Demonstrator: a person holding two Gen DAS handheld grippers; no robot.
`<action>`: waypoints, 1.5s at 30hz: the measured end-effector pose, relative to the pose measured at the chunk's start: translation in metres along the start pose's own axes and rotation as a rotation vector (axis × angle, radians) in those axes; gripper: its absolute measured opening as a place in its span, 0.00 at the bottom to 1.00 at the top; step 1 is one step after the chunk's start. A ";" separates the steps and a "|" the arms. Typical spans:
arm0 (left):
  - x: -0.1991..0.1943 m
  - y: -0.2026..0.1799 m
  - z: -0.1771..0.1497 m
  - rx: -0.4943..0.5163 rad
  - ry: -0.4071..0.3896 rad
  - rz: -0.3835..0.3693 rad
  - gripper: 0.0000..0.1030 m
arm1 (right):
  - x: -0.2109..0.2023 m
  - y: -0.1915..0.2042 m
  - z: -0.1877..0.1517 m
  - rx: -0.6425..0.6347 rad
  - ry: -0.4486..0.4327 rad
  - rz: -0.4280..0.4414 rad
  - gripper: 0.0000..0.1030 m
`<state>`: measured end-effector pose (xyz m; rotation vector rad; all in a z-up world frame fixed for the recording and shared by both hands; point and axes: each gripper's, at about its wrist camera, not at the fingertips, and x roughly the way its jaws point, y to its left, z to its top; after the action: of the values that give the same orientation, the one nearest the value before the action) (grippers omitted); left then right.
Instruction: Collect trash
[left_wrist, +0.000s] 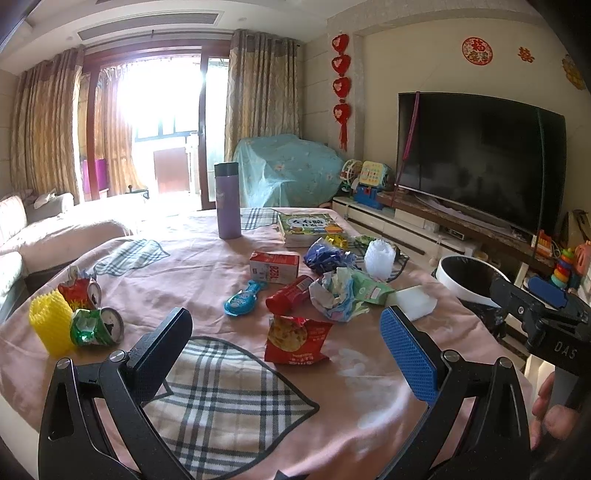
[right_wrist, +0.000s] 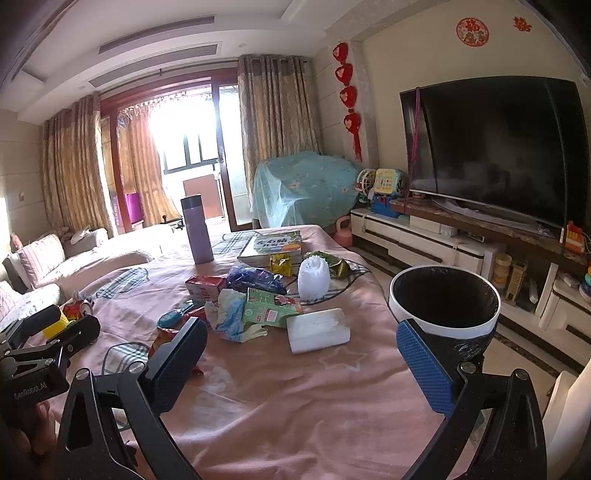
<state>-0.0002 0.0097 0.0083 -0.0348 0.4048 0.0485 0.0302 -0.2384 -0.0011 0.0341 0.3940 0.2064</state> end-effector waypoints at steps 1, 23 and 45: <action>0.001 0.000 0.000 0.000 0.000 0.000 1.00 | 0.000 0.000 0.000 0.000 0.000 0.002 1.00; 0.000 -0.001 -0.003 0.001 0.004 -0.001 1.00 | 0.002 -0.001 0.000 0.001 0.006 0.018 1.00; 0.009 0.001 -0.006 -0.003 0.040 -0.005 1.00 | 0.010 -0.001 -0.002 0.012 0.041 0.030 1.00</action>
<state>0.0059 0.0112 -0.0009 -0.0402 0.4445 0.0441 0.0386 -0.2378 -0.0071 0.0479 0.4355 0.2350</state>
